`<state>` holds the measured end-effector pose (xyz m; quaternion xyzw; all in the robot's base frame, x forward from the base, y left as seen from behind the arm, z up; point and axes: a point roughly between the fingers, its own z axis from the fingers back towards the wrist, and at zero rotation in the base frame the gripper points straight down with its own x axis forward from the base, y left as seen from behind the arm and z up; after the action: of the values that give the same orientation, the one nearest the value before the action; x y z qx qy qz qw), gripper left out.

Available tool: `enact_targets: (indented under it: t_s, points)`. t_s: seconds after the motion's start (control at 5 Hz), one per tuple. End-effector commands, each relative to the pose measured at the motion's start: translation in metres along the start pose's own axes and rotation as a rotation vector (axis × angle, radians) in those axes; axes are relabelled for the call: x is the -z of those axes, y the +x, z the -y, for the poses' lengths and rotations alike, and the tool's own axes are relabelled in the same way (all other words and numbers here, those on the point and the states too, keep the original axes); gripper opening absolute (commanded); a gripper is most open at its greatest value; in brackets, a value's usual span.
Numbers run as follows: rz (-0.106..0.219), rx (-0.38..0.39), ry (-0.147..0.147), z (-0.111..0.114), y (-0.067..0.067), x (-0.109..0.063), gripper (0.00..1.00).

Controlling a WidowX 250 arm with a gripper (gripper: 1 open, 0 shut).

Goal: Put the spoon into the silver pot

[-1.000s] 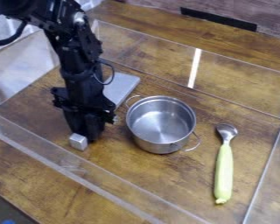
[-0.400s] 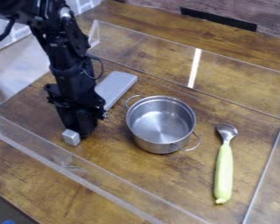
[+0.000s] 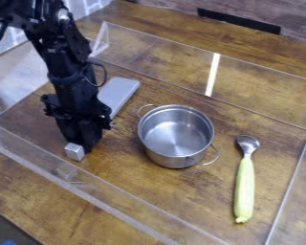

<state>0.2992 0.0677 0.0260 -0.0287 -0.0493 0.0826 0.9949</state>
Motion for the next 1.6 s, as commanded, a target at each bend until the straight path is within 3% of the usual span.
enact_targets:
  t_s: [0.0,0.2,0.4,0.6,0.8,1.0,1.2,1.4]
  points:
    - [0.056,-0.053,0.001,0.007,-0.001,-0.016,0.00]
    - [0.068,-0.078,-0.006,0.022,-0.004,-0.016,0.00]
    - [0.070,-0.021,-0.021,0.026,-0.004,-0.017,0.00]
    - [0.071,0.049,-0.028,0.025,-0.001,-0.018,0.00]
    - [0.074,0.065,-0.030,0.021,0.011,-0.019,0.00]
    - [0.085,0.068,-0.029,0.014,0.021,-0.012,0.00]
    - [0.078,0.021,-0.018,0.004,0.022,-0.012,0.00]
    - [0.101,-0.032,-0.025,0.011,0.028,-0.035,0.00]
